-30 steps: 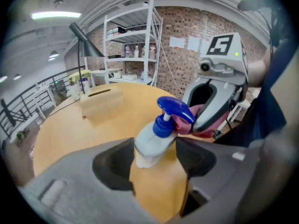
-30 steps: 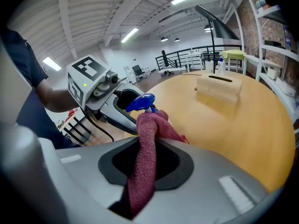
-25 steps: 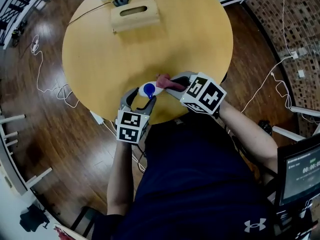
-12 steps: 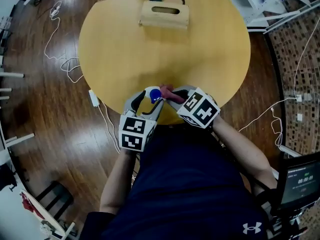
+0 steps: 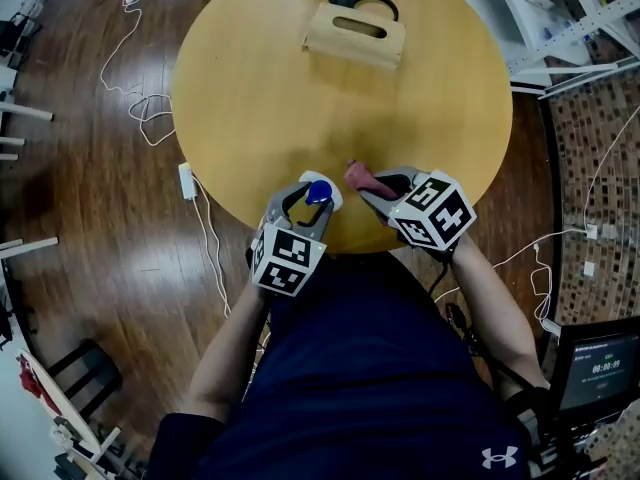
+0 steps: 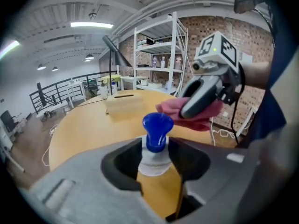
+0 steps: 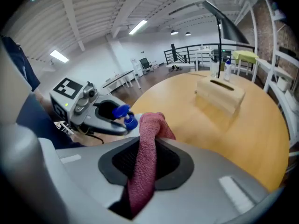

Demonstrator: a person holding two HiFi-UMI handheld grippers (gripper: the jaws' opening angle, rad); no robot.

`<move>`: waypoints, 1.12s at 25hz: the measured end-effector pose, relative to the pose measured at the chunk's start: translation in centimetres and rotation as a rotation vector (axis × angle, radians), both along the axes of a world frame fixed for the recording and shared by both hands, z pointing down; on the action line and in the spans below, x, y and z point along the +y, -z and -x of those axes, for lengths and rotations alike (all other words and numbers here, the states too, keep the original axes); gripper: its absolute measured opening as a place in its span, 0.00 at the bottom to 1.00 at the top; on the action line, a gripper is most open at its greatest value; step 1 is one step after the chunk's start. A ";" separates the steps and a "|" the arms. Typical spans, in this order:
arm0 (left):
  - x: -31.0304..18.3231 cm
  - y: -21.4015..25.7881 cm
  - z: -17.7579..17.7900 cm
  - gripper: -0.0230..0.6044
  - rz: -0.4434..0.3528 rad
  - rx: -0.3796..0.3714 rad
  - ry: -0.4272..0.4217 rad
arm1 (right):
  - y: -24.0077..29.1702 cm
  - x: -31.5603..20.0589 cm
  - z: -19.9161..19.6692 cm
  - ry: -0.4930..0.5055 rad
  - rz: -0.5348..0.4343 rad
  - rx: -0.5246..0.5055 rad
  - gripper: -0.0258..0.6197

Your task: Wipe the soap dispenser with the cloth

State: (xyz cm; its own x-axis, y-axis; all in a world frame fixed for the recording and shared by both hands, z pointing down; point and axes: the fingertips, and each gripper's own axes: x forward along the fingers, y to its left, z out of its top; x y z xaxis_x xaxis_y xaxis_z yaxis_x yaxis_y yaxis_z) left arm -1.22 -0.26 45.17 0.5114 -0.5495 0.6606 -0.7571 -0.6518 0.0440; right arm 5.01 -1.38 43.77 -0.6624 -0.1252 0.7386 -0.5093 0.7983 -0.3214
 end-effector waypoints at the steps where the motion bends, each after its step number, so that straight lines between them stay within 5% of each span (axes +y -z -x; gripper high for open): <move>1: 0.2 0.1 0.1 0.32 -0.002 0.005 -0.007 | 0.4 -0.8 0.6 0.013 -0.036 0.014 0.16; 6: 1.0 0.3 -0.4 0.30 -0.019 -0.013 -0.136 | -1.2 0.5 4.8 0.293 -0.082 0.146 0.16; 9: 1.3 0.1 -0.7 0.30 0.002 -0.014 -0.191 | -1.6 2.6 4.0 0.321 -0.039 0.142 0.15; 15: 0.0 -0.8 -0.7 0.30 0.029 -0.034 -0.103 | -2.8 5.4 1.8 0.387 0.036 0.139 0.15; 19: 0.5 -0.7 0.4 0.39 0.061 -0.060 -0.014 | -1.8 -0.1 1.7 0.246 -0.045 0.122 0.15; 21: 1.0 -0.8 0.7 0.43 0.082 -0.052 0.032 | -1.5 -2.0 3.0 0.261 -0.097 0.137 0.15; 28: 0.9 -1.2 0.1 0.42 0.216 0.137 0.137 | -2.6 3.3 3.4 0.360 -0.026 0.117 0.15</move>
